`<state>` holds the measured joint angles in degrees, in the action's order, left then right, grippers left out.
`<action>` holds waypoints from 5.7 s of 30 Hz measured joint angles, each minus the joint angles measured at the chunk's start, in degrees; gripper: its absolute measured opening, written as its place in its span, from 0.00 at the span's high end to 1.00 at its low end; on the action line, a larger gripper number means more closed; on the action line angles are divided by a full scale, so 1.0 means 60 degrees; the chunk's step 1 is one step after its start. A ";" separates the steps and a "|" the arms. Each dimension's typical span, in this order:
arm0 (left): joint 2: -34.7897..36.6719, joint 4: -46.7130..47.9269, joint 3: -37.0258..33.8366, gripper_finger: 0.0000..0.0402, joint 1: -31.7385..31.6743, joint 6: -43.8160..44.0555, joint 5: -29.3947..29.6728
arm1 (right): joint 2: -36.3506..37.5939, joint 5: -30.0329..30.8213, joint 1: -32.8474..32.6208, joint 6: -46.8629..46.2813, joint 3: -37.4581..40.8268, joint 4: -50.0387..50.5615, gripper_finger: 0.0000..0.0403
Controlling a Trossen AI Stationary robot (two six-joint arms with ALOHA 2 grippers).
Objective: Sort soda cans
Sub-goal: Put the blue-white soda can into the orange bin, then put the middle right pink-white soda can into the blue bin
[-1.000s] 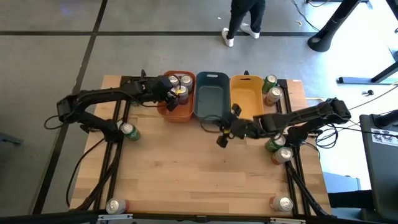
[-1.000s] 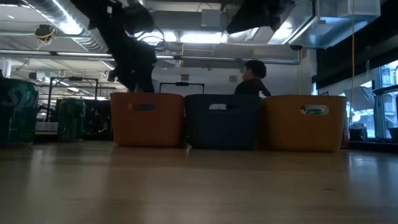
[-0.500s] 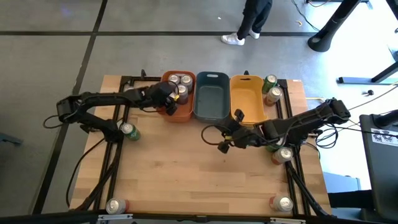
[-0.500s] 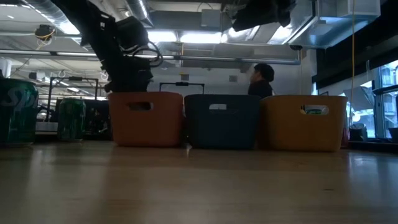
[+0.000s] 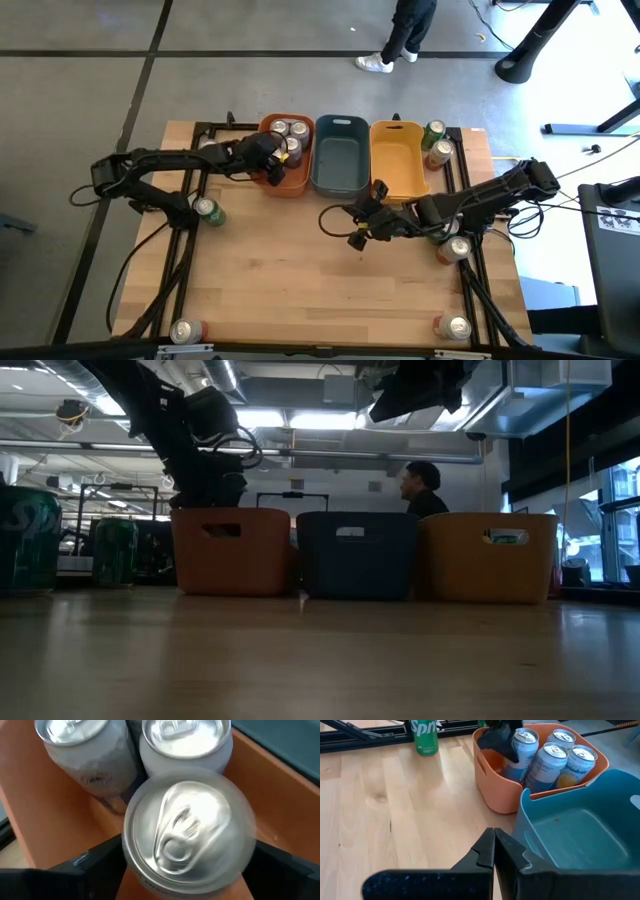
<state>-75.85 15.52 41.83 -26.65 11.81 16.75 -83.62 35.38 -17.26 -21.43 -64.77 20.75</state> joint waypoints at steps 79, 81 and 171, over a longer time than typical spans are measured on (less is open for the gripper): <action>0.2390 0.0550 0.1589 0.10 0.4692 0.0463 0.0011 | 0.0084 -0.5446 -0.6441 -1.4612 -0.2253 1.1331 0.11; 0.2363 0.0476 0.1588 0.10 0.4691 0.0464 0.0011 | 0.0084 -0.5046 -0.6437 -1.4591 -0.2101 1.0991 0.11; 0.2346 0.0541 0.1598 0.10 0.4677 -0.0480 0.0007 | 0.3005 -0.1571 0.0636 -0.1367 0.1840 0.0690 0.29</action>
<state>-61.78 18.76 51.42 1.41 8.93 16.80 -65.59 25.95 -13.44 -29.63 -53.74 24.89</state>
